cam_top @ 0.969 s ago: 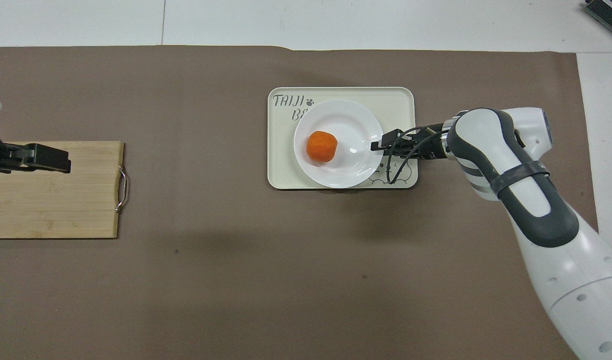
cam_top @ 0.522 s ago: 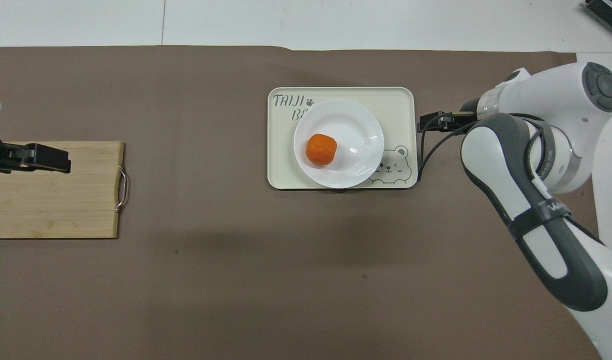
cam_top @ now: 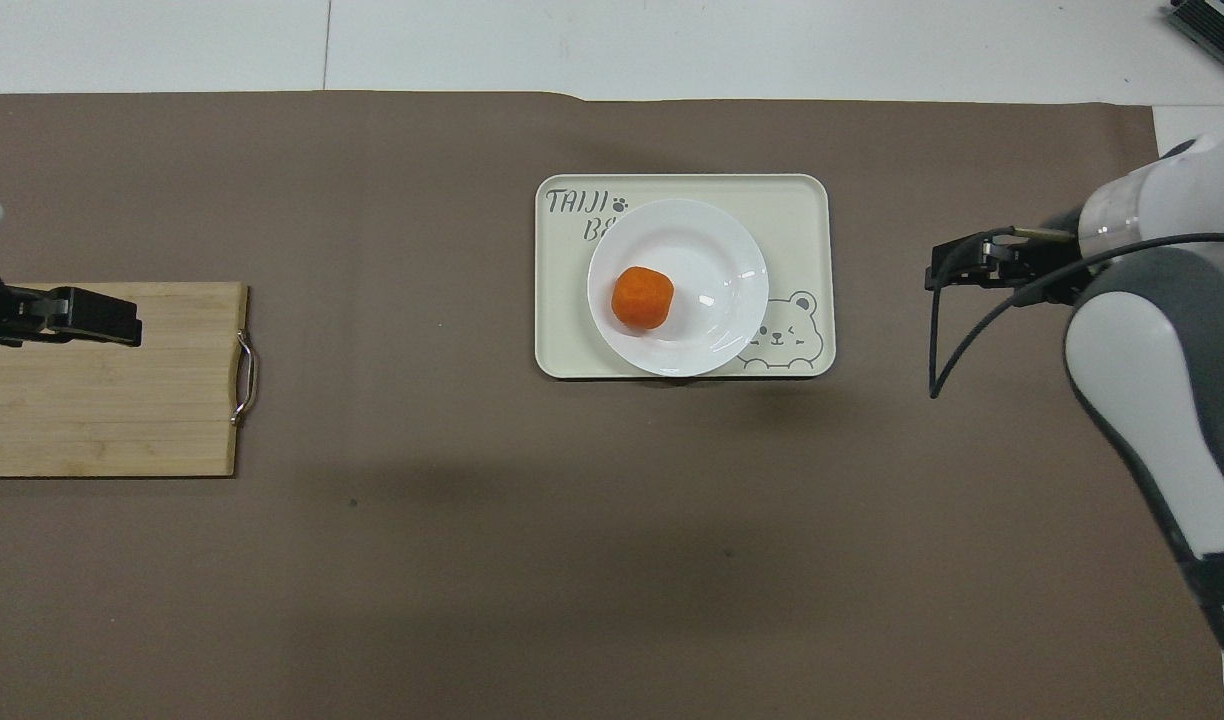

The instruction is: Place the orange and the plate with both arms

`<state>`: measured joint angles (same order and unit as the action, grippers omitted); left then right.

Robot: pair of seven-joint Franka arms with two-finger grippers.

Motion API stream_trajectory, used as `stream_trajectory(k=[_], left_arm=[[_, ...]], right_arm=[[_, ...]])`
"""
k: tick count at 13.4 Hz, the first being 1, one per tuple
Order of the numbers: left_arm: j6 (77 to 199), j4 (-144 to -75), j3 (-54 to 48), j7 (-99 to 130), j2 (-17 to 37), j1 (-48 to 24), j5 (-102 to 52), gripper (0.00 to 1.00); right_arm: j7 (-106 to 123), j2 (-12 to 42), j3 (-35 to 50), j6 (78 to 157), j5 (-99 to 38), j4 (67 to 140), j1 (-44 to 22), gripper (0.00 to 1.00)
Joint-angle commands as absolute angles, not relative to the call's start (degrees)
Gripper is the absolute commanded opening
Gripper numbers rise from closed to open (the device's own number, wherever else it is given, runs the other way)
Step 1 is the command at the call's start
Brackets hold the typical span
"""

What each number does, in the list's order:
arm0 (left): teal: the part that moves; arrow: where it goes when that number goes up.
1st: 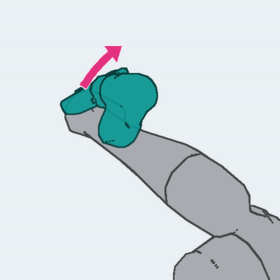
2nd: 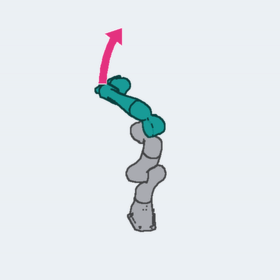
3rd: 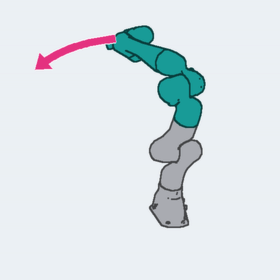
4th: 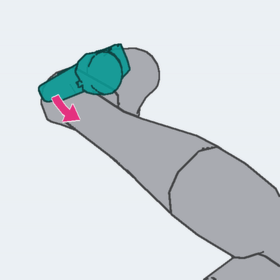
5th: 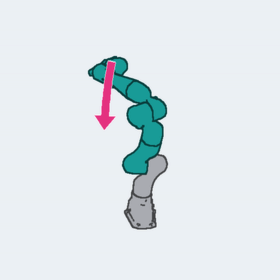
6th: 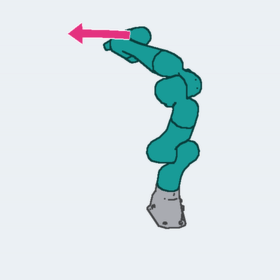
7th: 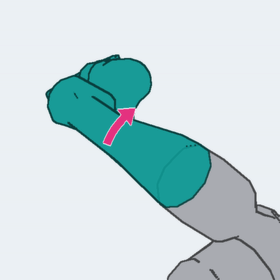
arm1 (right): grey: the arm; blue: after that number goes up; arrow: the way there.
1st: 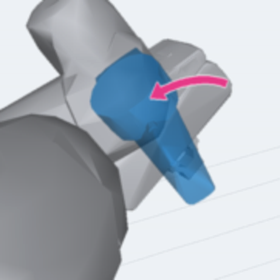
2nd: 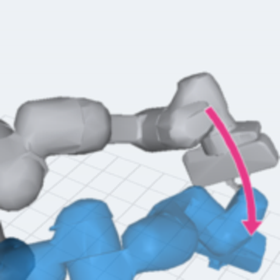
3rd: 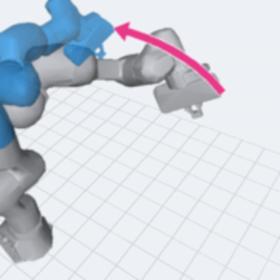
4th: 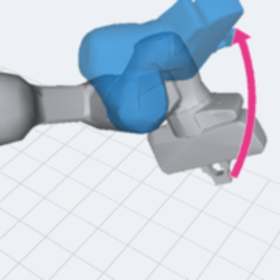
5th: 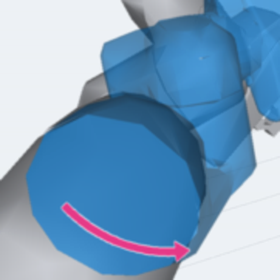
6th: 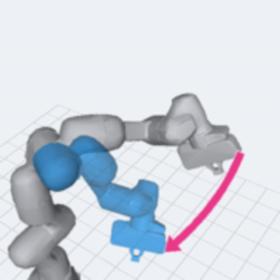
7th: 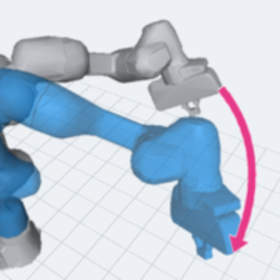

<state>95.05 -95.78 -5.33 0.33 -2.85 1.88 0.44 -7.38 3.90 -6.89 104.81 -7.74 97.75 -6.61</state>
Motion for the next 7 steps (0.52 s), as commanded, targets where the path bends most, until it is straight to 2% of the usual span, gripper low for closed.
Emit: stream_trajectory(k=[1,3,7], left_arm=[[95.1,-97.21,-5.45,0.88,-4.13,2.2,0.79,1.0],[94.92,-97.21,-5.45,0.88,-4.13,2.11,0.79,1.0],[94.84,-97.21,-5.62,0.44,-4.22,1.58,0.09,1.0]], right_arm=[[-5.82,-1.04,-6.59,100.91,-3.44,98.7,-4.75,1.0],[-3.61,-2.81,-7.38,97.58,-3.34,98.18,-3.78,1.0],[-2.9,-2.28,-7.65,85.63,-0.63,86.42,-3.78,1.0]])
